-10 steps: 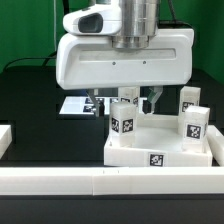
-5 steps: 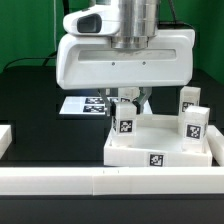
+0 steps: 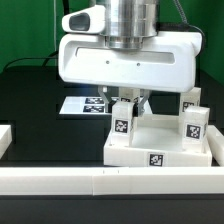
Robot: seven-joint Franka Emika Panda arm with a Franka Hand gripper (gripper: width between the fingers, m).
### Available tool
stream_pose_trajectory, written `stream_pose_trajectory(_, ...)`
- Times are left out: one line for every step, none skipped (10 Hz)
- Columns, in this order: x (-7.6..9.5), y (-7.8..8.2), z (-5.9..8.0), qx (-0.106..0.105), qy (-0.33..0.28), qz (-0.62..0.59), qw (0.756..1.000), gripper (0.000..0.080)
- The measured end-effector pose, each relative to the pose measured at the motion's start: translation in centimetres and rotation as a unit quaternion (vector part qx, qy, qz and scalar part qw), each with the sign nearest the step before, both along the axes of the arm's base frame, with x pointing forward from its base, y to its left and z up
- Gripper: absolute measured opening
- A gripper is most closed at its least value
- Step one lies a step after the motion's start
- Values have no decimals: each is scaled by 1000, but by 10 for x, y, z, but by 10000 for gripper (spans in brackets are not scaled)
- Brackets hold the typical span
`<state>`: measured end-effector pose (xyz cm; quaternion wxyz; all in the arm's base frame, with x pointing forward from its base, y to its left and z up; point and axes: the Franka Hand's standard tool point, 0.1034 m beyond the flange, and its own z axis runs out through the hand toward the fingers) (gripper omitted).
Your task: Assemble square table
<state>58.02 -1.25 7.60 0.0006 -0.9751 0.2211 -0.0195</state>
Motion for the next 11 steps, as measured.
stream_pose_trajectory(0, 0, 0, 3, -2, -48, 999, 285)
stream_pose_trajectory(0, 1, 0, 8, -3, -114, 993, 285)
stream_pose_trajectory(1, 1, 0, 12, -5, -167, 986, 286)
stream_pose_trajectory(1, 1, 0, 15, -5, -214, 977, 286)
stream_pose_trajectory(2, 2, 0, 16, -5, -257, 966, 286)
stream_pose_trajectory(2, 3, 0, 17, -6, -274, 962, 287)
stream_pose_trajectory(2, 2, 0, 18, -6, -281, 960, 287)
stream_pose_trajectory(2, 2, 0, 17, -5, -271, 963, 287)
stream_pose_trajectory(2, 3, 0, 17, -5, -264, 964, 382)
stream_pose_trajectory(2, 3, -1, 17, -5, -262, 965, 533)
stream_pose_trajectory(1, 3, -1, 15, -3, -239, 971, 614)
